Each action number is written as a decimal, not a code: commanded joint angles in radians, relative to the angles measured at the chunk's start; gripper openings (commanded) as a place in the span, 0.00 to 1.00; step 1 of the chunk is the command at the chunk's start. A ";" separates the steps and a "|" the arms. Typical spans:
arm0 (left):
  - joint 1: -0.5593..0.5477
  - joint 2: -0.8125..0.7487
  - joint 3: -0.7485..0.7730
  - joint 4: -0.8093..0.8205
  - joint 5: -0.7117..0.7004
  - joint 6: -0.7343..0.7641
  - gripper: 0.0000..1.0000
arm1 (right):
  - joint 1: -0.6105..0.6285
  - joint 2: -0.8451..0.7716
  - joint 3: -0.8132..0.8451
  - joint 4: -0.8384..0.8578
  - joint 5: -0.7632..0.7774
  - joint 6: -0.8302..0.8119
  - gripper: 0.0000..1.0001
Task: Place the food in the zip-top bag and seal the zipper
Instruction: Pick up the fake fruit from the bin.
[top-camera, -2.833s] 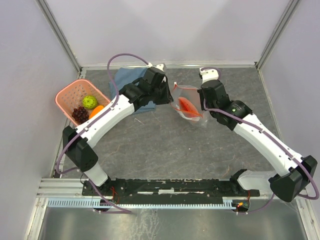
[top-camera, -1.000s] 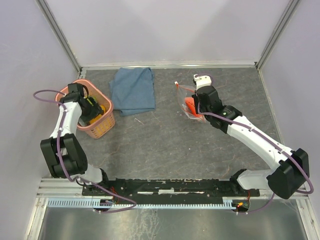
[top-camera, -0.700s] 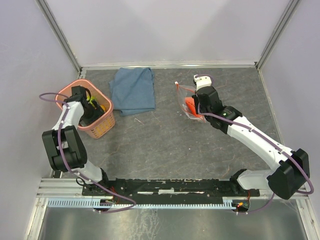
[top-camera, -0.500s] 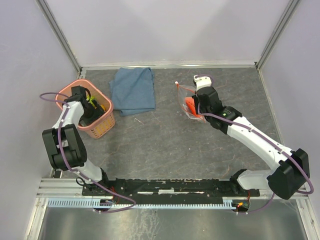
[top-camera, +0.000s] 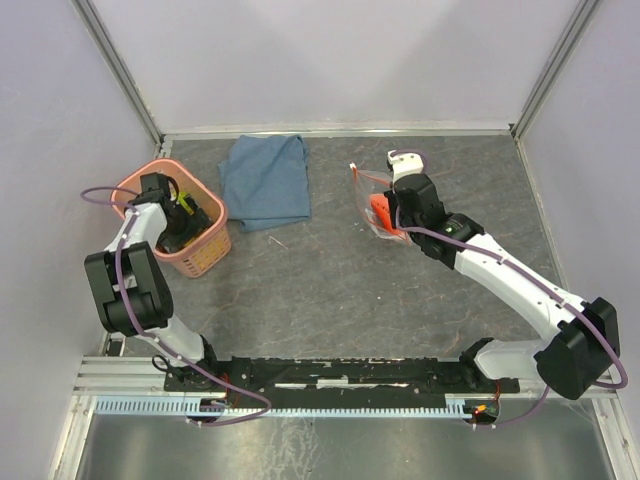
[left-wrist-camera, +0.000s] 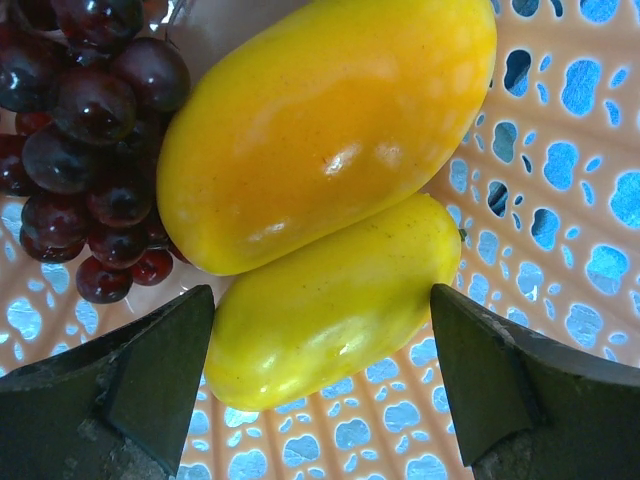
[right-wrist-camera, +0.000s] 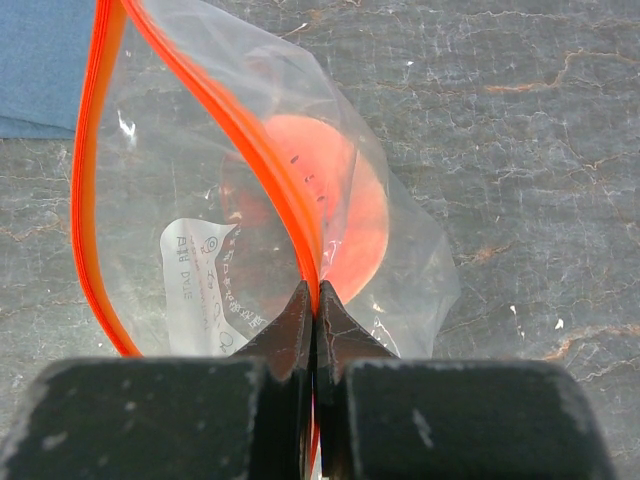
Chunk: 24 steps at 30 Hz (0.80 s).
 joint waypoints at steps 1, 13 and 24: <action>0.009 -0.018 -0.028 -0.013 0.108 -0.012 0.93 | -0.003 -0.035 -0.005 0.043 0.013 -0.003 0.02; 0.009 -0.115 -0.073 -0.072 0.113 0.014 0.93 | -0.002 -0.038 -0.007 0.045 0.009 -0.001 0.02; -0.105 -0.179 0.021 -0.125 -0.145 0.193 0.93 | 0.004 -0.043 -0.012 0.050 0.003 -0.001 0.02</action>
